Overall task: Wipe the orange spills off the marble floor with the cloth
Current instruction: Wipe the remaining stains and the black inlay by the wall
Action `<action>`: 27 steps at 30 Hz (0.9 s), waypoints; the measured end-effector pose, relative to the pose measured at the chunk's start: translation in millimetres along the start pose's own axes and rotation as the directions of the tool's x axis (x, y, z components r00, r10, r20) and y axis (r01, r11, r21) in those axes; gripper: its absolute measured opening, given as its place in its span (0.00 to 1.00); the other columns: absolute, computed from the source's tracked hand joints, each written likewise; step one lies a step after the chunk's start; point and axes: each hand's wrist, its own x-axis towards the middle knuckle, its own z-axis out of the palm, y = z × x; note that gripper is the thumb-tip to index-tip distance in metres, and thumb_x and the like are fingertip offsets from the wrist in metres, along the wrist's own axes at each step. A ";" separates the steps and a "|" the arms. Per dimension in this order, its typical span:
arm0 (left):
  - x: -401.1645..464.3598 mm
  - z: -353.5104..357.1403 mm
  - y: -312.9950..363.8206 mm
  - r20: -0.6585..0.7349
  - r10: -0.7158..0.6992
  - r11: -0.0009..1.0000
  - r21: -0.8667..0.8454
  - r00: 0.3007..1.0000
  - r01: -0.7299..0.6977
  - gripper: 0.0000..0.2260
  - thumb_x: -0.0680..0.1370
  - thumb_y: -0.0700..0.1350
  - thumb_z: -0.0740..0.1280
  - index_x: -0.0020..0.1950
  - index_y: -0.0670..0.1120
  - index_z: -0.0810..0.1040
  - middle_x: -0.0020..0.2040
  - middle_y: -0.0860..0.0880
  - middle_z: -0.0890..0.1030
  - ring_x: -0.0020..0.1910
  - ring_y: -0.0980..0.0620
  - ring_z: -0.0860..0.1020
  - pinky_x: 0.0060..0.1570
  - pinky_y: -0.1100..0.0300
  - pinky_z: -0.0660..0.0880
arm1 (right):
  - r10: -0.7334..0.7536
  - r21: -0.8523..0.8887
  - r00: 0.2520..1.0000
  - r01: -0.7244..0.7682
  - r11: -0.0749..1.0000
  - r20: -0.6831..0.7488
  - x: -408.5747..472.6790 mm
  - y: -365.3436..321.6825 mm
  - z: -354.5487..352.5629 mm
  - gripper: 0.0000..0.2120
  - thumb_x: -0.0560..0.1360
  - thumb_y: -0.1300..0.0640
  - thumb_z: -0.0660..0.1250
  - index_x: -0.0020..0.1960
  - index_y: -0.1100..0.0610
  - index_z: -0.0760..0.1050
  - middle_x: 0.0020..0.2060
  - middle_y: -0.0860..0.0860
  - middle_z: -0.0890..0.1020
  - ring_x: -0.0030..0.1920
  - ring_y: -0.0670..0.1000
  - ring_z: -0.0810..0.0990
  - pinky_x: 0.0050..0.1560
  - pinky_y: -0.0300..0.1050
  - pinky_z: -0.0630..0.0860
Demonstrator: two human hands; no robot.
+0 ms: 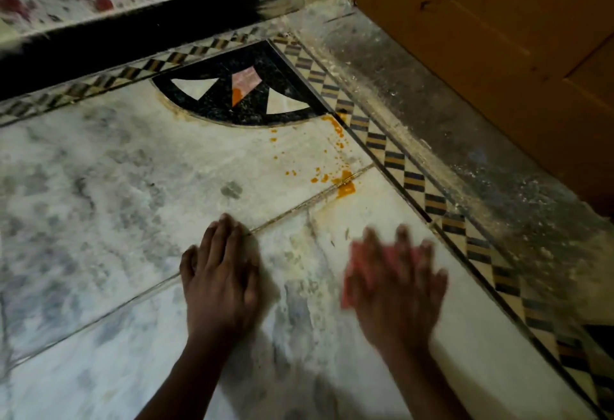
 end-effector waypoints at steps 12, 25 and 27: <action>0.6 -1.1 0.2 0.008 -0.007 0.999 -0.035 1.000 0.007 0.30 0.80 0.56 0.56 0.80 0.46 0.70 0.84 0.47 0.64 0.82 0.45 0.63 0.76 0.40 0.60 | -0.224 0.000 0.974 0.224 0.974 0.003 -32.0 -17.3 -3.7 0.39 0.77 0.29 0.60 0.84 0.38 0.57 0.86 0.49 0.56 0.86 0.61 0.53 0.78 0.70 0.61; 4.7 -2.1 1.7 0.028 0.003 1.000 0.015 1.000 -0.004 0.31 0.76 0.55 0.58 0.77 0.42 0.74 0.82 0.43 0.68 0.80 0.46 0.65 0.72 0.40 0.62 | -0.310 0.064 0.951 0.310 0.949 -0.008 1.2 -52.9 -2.4 0.36 0.77 0.32 0.62 0.83 0.38 0.60 0.85 0.50 0.60 0.85 0.60 0.58 0.77 0.68 0.64; 5.6 0.5 1.5 0.016 0.008 1.000 0.027 1.000 -0.009 0.32 0.76 0.55 0.58 0.77 0.43 0.74 0.82 0.43 0.68 0.80 0.46 0.64 0.73 0.40 0.61 | -0.132 0.014 0.991 0.132 0.991 -0.013 34.7 -43.5 2.1 0.37 0.79 0.30 0.57 0.85 0.39 0.57 0.86 0.52 0.57 0.85 0.62 0.56 0.79 0.67 0.61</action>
